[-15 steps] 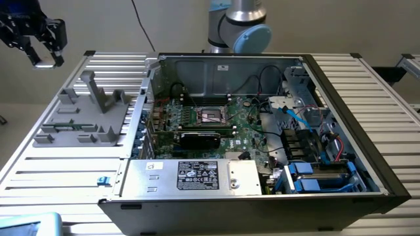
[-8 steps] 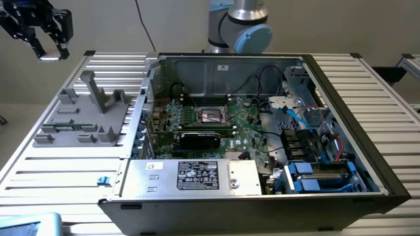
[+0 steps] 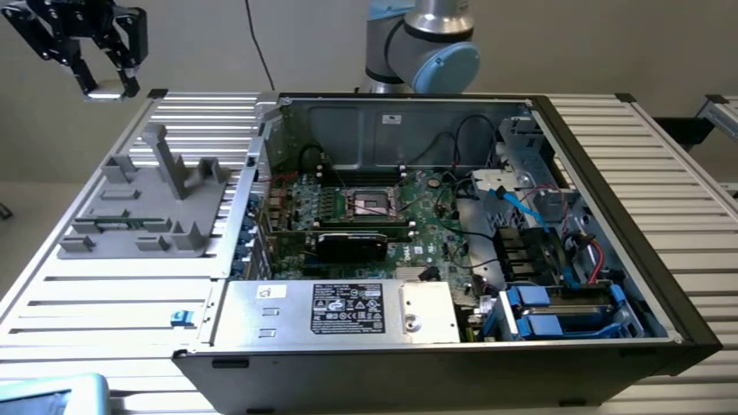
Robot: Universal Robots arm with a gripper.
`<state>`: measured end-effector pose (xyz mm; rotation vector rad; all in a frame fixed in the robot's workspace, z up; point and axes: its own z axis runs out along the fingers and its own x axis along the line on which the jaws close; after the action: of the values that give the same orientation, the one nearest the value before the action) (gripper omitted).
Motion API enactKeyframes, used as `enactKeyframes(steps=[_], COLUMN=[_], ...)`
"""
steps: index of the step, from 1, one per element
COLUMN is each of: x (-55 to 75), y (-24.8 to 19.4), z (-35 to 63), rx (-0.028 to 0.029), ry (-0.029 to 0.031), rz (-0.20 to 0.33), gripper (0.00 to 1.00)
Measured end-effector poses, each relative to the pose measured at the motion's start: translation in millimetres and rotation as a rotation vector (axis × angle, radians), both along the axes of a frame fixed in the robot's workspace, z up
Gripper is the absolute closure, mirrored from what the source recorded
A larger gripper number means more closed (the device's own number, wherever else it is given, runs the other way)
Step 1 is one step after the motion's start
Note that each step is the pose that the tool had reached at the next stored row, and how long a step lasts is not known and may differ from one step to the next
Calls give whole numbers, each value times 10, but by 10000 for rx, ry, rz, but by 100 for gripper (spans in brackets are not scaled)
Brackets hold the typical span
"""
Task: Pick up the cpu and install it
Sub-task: 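Pick up the cpu and move it towards the insertion slot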
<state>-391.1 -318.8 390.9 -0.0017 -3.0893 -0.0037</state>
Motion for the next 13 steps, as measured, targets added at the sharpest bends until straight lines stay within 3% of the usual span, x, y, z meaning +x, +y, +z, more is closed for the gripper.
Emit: enactKeyframes(steps=[13], x=[552], y=[0], z=[185], rx=[0], ry=[47], rz=[-1], gripper=[44])
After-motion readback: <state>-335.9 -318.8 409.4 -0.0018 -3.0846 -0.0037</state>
